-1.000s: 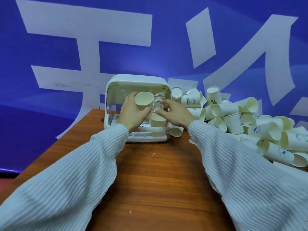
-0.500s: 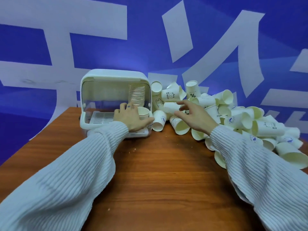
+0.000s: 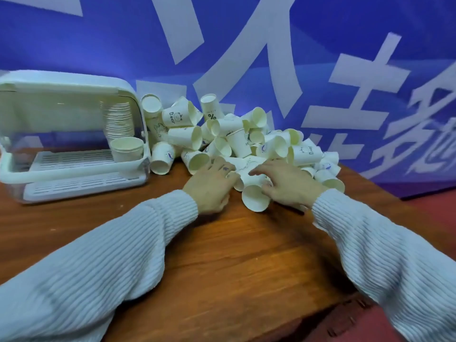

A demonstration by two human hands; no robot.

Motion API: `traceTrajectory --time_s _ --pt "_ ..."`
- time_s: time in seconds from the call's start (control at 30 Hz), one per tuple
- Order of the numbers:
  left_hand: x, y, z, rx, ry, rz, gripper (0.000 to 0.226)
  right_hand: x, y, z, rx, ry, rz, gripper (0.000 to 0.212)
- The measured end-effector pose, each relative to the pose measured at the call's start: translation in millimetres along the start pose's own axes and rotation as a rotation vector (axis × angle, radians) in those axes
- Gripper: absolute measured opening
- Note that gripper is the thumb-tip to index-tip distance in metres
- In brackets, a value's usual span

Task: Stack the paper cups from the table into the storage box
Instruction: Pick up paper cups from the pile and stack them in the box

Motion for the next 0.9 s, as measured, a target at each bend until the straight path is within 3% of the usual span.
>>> traceTrajectory --time_s 0.13,0.2,0.3,0.43,0.57,0.73,0.9 --pt "20.2 -30.2 11.4 -0.112 0.024 -0.105 0.056 17.9 28.2 24.6 -0.177 0.087 -0.052 0.078" --pt "22.9 -41.4 20.6 -0.182 0.018 -0.162 0.064 26.0 34.1 35.6 -0.189 0.115 -0.091 0.091" --pt "24.8 -50.1 32.2 -0.221 0.028 -0.206 0.064 27.4 37.7 35.1 -0.048 0.235 -0.189 0.086" --pt "24.0 -57.0 27.9 -0.139 0.072 -0.24 0.058 24.7 48.8 22.7 0.083 0.218 -0.294 0.068" --pt "17.8 -52.7 15.7 -0.104 0.105 -0.317 0.056 32.2 55.8 2.3 0.138 0.029 -0.209 0.072" --pt "-7.3 -32.5 4.0 -0.038 0.504 -0.521 0.077 45.5 61.6 -9.4 0.186 -0.347 0.011 0.076" --pt "-45.0 3.9 -23.3 0.036 0.762 -0.725 0.089 26.5 54.8 -17.2 0.257 -0.551 -0.001 0.083"
Point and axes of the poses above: each hand's wrist, its own y-axis away from the middle knuckle, its own z-axis out of the palm, x = y × z, the point moved 10 cm from there along -y, towards the middle knuckle, and after that the axes turned 12 degrees about -y, right-handed, at the moved point
